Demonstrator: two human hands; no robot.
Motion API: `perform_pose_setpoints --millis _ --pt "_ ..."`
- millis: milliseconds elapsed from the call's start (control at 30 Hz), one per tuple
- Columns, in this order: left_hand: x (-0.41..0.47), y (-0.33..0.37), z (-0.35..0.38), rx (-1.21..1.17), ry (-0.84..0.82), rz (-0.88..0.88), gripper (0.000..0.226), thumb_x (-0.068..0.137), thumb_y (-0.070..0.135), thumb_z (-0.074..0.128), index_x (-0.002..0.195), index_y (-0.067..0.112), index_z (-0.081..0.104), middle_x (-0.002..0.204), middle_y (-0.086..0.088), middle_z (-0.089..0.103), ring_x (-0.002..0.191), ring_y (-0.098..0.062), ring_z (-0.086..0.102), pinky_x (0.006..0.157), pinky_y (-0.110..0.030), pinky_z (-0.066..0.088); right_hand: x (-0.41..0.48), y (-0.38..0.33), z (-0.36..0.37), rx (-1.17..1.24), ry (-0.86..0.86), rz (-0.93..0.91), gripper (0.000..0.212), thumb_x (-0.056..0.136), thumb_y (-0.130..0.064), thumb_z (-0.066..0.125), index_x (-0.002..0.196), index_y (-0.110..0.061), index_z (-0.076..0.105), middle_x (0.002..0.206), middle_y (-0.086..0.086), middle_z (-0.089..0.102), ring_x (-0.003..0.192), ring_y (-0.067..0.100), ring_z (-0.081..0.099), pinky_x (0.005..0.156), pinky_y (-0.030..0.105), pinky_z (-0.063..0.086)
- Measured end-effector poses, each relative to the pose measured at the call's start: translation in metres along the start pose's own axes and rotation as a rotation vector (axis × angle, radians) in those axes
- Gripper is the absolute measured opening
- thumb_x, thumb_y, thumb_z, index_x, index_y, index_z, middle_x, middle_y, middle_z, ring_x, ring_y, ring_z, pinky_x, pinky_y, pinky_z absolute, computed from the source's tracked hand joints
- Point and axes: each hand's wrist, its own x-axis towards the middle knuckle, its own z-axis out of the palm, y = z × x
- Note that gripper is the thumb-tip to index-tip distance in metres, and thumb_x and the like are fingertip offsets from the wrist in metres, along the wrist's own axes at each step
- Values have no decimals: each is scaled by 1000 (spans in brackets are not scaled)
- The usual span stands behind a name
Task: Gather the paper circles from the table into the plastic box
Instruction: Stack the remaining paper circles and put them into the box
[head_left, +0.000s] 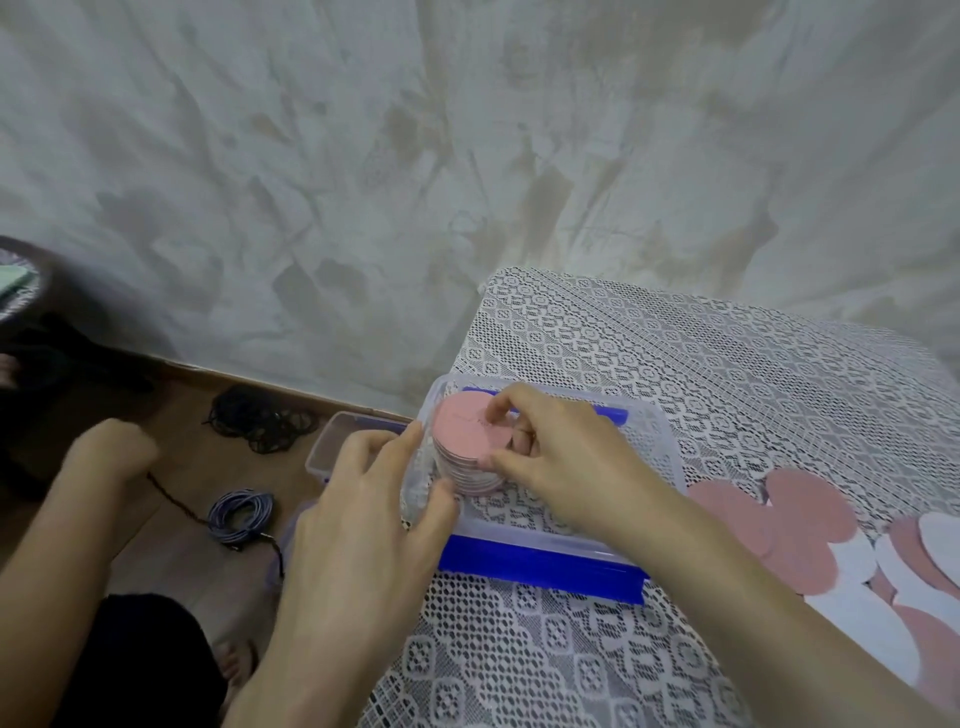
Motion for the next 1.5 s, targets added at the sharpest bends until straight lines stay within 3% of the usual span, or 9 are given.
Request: perform_pose_setpoints --millis 133,200,333,500,667,867,1033,1367,1500 --pt "1 3 -2 42 13 17 57 90 60 39 143 39 41 126 22 42 91 -8 63 76 -39 57 -2 -3 -1 -95 8 -35 33 94 -43 65 123 -30 54 71 -18 55 67 -2 54 71 28 49" --pt "2 3 -4 72 17 43 55 90 59 41 140 37 44 127 19 45 93 -8 63 74 -38 57 -7 -7 -4 -182 23 -63 38 95 -48 60 127 -28 53 85 -14 65 81 8 62 79 36 54" --pt "7 4 -7 173 56 125 47 90 51 54 134 33 53 122 11 54 100 -14 58 74 -35 53 -24 -12 -11 -411 92 -107 34 101 -46 49 127 -24 49 106 -3 68 98 27 65 69 38 49" --pt "17 26 1 307 115 274 38 85 37 71 121 24 65 103 -3 64 90 -29 59 66 -39 51 -53 -7 -26 -579 163 -111 29 105 -41 42 125 -21 48 112 1 63 104 29 60 68 38 37" --pt "15 63 21 461 71 450 39 80 44 76 106 16 71 95 -4 69 86 -27 64 72 -39 54 -93 9 -53 -579 240 -73 34 105 -45 42 128 -20 49 117 1 61 107 26 56 72 36 37" --pt "-10 119 51 377 39 576 50 91 57 56 124 19 62 109 -2 65 96 -27 59 76 -38 50 -142 43 -85 -596 282 66 40 104 -50 41 133 -24 46 123 0 57 113 25 53 74 35 37" --pt "-28 163 81 337 27 669 51 91 52 55 127 17 62 109 -4 67 96 -29 60 76 -39 52 -181 83 -102 -590 307 155 37 103 -48 43 131 -25 47 123 -1 56 112 24 51 77 35 43" --pt "-78 162 161 211 -168 612 43 96 54 43 134 33 50 128 7 52 112 -18 51 91 -34 50 -223 147 -72 -403 170 371 39 102 -48 41 134 -26 46 128 1 46 118 23 46 83 36 44" --pt "-72 163 163 219 -178 626 43 95 53 45 131 31 54 124 5 54 108 -20 51 84 -35 52 -221 155 -69 -353 165 380 38 102 -50 41 131 -27 48 121 -2 44 115 22 49 84 37 46"
